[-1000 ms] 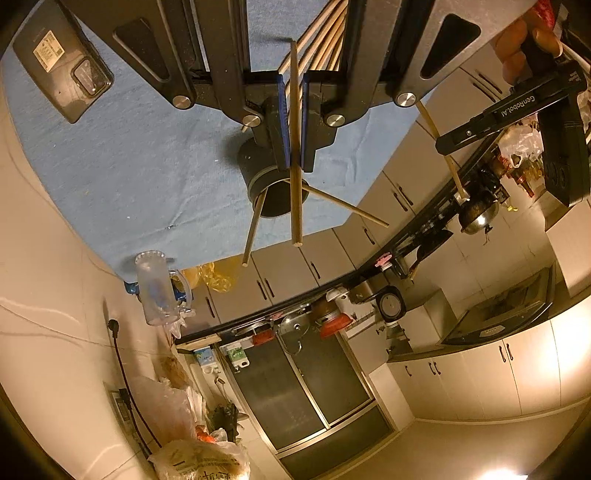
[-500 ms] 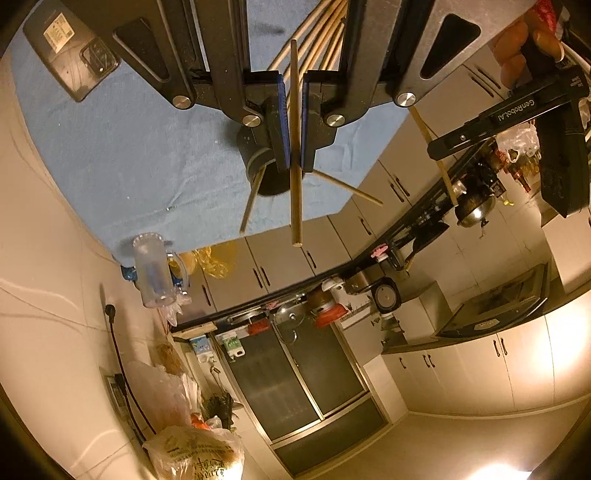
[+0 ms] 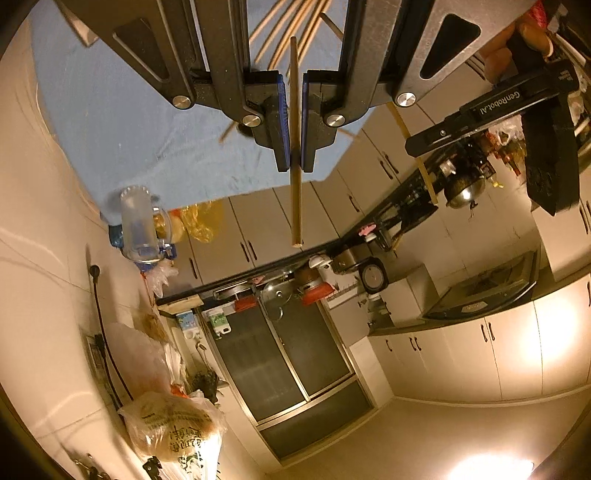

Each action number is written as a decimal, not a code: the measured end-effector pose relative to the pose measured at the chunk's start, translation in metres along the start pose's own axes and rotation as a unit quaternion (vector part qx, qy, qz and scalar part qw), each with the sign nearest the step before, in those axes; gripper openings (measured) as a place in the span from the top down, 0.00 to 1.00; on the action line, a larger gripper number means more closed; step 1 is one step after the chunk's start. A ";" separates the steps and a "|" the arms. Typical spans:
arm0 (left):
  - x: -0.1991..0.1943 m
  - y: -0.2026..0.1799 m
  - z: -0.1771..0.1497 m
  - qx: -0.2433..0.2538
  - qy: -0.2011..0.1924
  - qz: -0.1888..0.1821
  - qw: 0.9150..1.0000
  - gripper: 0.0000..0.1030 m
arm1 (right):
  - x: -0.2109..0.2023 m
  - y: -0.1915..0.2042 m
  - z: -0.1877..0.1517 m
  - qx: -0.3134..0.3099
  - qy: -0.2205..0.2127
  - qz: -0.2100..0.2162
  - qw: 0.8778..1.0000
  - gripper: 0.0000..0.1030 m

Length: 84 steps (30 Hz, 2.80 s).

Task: Organize utensils
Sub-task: 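Lift both held chopsticks upright and carry them over the black cup, then open both tools above the black cup to drop the chopsticks in, then move both open tools back toward the remaining chopsticks on the cloth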

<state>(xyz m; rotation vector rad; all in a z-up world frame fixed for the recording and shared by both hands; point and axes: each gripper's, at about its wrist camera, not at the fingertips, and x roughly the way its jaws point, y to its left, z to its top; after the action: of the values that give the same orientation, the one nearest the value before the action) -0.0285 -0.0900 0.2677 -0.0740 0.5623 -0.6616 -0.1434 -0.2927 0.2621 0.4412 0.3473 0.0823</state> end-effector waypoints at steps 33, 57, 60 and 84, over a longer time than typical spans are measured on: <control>0.150 0.032 0.039 -0.039 0.029 0.066 0.997 0.94 | 0.143 -0.072 0.037 0.024 0.085 -0.049 0.995 0.93; 0.050 0.008 0.012 -0.013 -0.009 0.056 0.998 0.72 | 0.040 -0.070 0.029 0.058 0.041 -0.034 0.997 0.79; 0.029 0.011 -0.004 -0.017 -0.014 0.052 0.998 0.66 | 0.025 -0.070 0.010 0.065 0.046 -0.033 0.996 0.77; 0.039 0.091 -0.220 -0.053 0.131 0.095 0.985 0.64 | 0.083 -0.067 -0.178 0.108 0.247 -0.057 0.961 0.74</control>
<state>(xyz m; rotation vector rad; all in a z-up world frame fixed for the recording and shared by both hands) -0.0658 -0.0168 0.0410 -0.0317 0.8480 -0.4571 -0.1271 -0.2684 0.0573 0.6152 0.8790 0.0416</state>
